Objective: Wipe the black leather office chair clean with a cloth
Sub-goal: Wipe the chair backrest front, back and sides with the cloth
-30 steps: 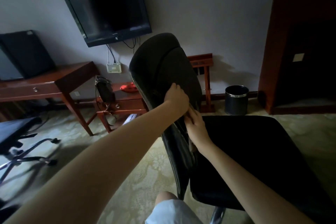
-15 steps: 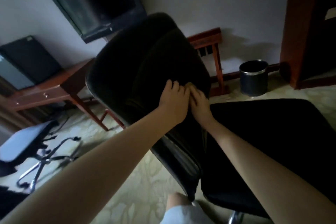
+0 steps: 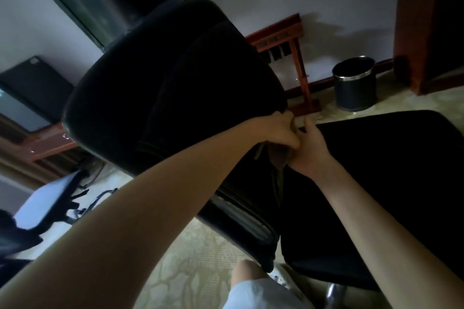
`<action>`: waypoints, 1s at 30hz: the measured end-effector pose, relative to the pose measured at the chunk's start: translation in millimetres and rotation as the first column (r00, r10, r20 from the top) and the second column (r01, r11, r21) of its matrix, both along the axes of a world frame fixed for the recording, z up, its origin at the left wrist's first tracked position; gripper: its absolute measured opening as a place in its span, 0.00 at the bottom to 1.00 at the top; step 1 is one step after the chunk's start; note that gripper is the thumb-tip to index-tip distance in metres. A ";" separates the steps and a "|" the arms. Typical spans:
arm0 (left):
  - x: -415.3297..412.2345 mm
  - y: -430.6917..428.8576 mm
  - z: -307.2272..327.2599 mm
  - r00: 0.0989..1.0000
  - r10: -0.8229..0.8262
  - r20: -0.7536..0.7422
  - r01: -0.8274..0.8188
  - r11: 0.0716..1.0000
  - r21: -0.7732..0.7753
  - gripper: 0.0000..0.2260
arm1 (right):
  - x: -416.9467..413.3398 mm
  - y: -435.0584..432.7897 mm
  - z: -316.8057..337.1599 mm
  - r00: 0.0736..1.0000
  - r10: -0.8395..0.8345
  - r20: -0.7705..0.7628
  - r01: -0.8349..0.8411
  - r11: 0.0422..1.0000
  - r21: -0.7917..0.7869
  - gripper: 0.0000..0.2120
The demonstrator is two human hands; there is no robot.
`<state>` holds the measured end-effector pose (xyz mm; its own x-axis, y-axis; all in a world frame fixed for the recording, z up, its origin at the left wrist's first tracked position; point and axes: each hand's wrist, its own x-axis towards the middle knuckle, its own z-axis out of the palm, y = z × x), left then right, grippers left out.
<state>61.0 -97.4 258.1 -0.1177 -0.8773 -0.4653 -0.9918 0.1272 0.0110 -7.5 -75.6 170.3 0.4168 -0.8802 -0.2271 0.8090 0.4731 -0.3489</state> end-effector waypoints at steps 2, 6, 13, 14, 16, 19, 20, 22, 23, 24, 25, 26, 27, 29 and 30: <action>-1.8 -7.5 -0.3 0.999 -0.048 0.024 0.050 0.997 -0.059 0.12 | -3.2 7.6 -5.8 0.989 0.060 -0.133 -0.076 0.990 -0.118 0.28; 5.9 -33.1 18.3 0.923 -0.278 0.267 0.338 0.916 -0.214 0.10 | -8.3 20.5 -21.7 0.884 -0.065 -0.463 -0.079 0.955 -0.286 0.17; 40.2 -80.2 10.4 0.831 -0.349 0.434 0.512 0.785 -0.349 0.23 | 25.1 94.8 -80.7 0.604 -0.199 -0.772 -0.459 0.705 -0.541 0.44; 42.4 -84.5 2.7 0.823 -0.354 0.445 0.520 0.785 -0.337 0.19 | 28.7 99.7 -86.9 0.548 -0.240 -0.801 -0.495 0.679 -0.542 0.47; 44.1 -90.0 -8.8 0.811 -0.376 0.449 0.526 0.803 -0.279 0.18 | 34.7 105.1 -94.6 0.467 -0.323 -0.823 -0.505 0.667 -0.548 0.50; 40.3 -90.0 -16.9 0.789 -0.426 0.444 0.539 0.826 -0.166 0.20 | 43.7 110.6 -101.8 0.446 -0.441 -0.779 -0.369 0.703 -0.609 0.48; 38.2 -85.7 -19.3 0.783 -0.456 0.423 0.548 0.828 -0.122 0.20 | 46.9 113.0 -104.5 0.437 -0.465 -0.770 -0.322 0.718 -0.617 0.47; 36.3 -70.2 -29.1 0.770 -0.526 0.360 0.557 0.830 0.021 0.18 | 52.1 117.4 -109.5 0.402 -0.499 -0.768 -0.264 0.740 -0.619 0.46; 36.5 -58.6 -35.1 0.752 -0.568 0.334 0.568 0.816 0.108 0.17 | 54.2 119.0 -110.9 0.396 -0.501 -0.769 -0.229 0.757 -0.611 0.46; 37.5 -46.1 -40.9 0.726 -0.615 0.307 0.588 0.787 0.187 0.16 | 55.9 120.1 -112.3 0.396 -0.496 -0.772 -0.193 0.778 -0.599 0.48; 39.1 -32.7 -44.1 0.697 -0.661 0.277 0.610 0.750 0.256 0.15 | 56.9 120.4 -113.6 0.399 -0.490 -0.775 -0.168 0.792 -0.587 0.51; 39.0 -18.0 -43.1 0.668 -0.702 0.248 0.629 0.710 0.317 0.14 | 57.0 120.1 -114.3 0.398 -0.480 -0.782 -0.158 0.804 -0.573 0.53; 39.3 -3.8 -39.5 0.640 -0.736 0.219 0.642 0.669 0.373 0.13 | 56.6 119.9 -113.1 0.402 -0.468 -0.787 -0.152 0.813 -0.562 0.53; 41.4 20.3 -28.5 0.606 -0.783 0.142 0.663 0.595 0.454 0.11 | 57.0 120.9 -112.6 0.471 -0.424 -0.774 -0.108 0.843 -0.528 0.45; 42.4 28.4 -22.1 0.614 -0.783 0.099 0.665 0.581 0.469 0.10 | 57.5 122.6 -112.3 0.530 -0.389 -0.754 -0.074 0.864 -0.498 0.41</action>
